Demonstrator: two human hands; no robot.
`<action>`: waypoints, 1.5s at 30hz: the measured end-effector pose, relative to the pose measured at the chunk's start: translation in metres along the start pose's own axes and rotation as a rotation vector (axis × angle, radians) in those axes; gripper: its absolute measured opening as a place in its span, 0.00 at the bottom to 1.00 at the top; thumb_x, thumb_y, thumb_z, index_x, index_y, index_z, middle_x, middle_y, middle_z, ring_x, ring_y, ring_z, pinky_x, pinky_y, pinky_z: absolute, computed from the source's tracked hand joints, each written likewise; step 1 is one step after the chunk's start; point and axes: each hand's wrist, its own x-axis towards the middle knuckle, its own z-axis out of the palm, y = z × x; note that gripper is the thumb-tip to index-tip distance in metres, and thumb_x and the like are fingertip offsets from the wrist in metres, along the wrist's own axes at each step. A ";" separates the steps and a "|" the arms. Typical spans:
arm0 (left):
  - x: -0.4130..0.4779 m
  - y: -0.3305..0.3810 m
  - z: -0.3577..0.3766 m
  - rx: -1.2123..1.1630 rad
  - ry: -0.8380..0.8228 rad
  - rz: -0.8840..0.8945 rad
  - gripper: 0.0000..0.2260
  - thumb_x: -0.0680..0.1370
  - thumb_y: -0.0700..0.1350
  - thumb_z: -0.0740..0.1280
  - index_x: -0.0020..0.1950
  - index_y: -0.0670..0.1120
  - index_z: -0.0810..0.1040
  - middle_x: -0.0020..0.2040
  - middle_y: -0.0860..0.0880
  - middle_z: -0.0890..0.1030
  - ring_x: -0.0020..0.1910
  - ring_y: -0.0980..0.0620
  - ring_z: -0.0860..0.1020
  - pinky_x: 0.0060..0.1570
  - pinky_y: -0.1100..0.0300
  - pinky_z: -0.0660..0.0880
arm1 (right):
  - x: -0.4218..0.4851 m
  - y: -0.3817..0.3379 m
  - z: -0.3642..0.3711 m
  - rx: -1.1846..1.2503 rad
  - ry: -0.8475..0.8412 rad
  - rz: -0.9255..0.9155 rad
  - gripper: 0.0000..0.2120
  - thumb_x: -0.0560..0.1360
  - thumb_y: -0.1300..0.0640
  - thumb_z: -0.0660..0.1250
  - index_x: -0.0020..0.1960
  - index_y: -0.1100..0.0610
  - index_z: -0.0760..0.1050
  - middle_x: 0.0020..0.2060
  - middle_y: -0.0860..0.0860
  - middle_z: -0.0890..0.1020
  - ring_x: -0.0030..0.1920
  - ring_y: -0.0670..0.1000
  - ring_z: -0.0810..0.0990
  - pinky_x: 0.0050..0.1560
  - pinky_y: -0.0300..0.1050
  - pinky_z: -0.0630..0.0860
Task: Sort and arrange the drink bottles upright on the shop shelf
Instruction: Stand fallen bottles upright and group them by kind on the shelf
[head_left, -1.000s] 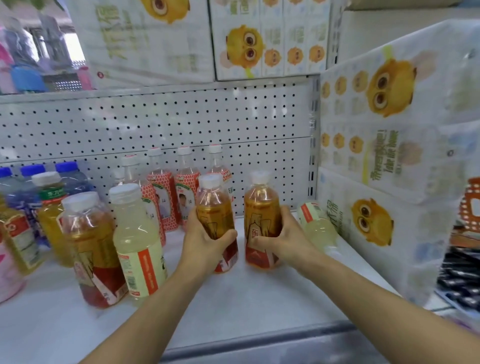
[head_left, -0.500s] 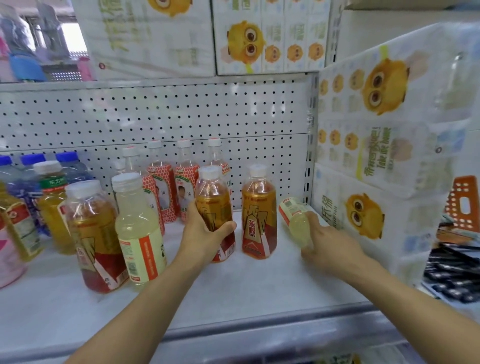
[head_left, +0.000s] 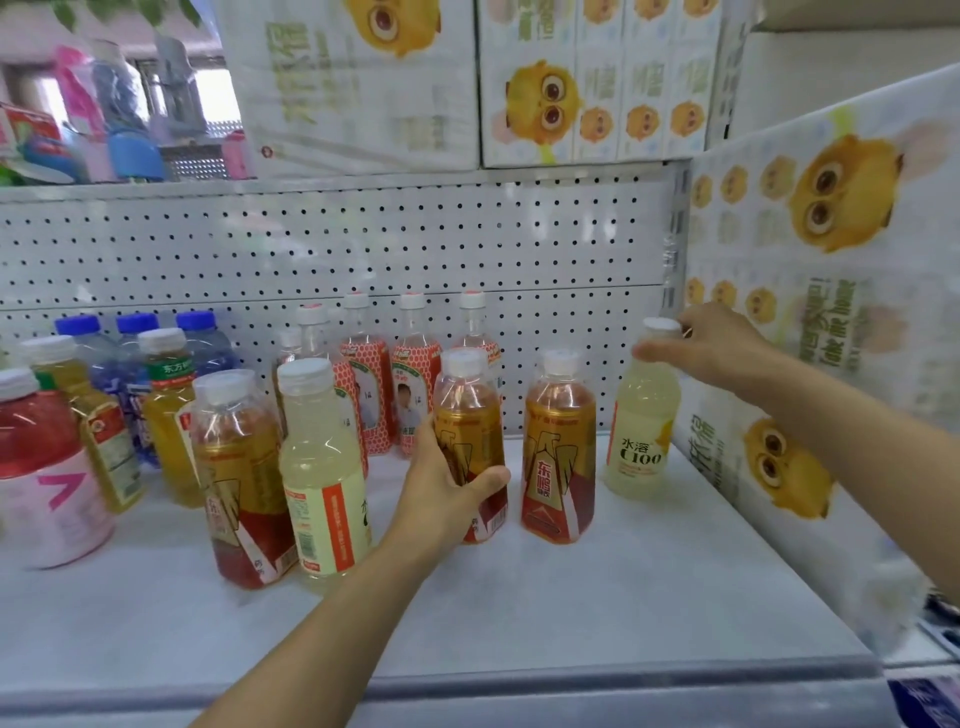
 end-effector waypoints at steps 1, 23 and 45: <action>0.000 0.000 0.000 -0.008 -0.006 -0.001 0.39 0.74 0.49 0.75 0.76 0.59 0.54 0.60 0.62 0.70 0.61 0.58 0.69 0.68 0.45 0.69 | 0.007 -0.002 0.002 0.008 -0.035 0.022 0.27 0.71 0.42 0.74 0.51 0.67 0.77 0.35 0.58 0.74 0.32 0.52 0.71 0.34 0.45 0.65; 0.004 -0.013 0.006 0.011 0.035 -0.020 0.43 0.69 0.57 0.78 0.75 0.60 0.55 0.52 0.69 0.68 0.58 0.61 0.69 0.62 0.54 0.71 | -0.087 -0.004 0.077 0.334 0.255 -0.267 0.35 0.68 0.33 0.68 0.69 0.44 0.62 0.53 0.41 0.72 0.51 0.41 0.72 0.47 0.40 0.72; -0.054 0.009 -0.015 -0.115 0.040 0.056 0.27 0.72 0.62 0.74 0.66 0.60 0.67 0.55 0.63 0.80 0.53 0.65 0.79 0.48 0.66 0.76 | -0.128 -0.019 0.104 0.660 -0.078 -0.134 0.27 0.63 0.34 0.71 0.58 0.43 0.70 0.52 0.47 0.81 0.51 0.46 0.82 0.45 0.44 0.80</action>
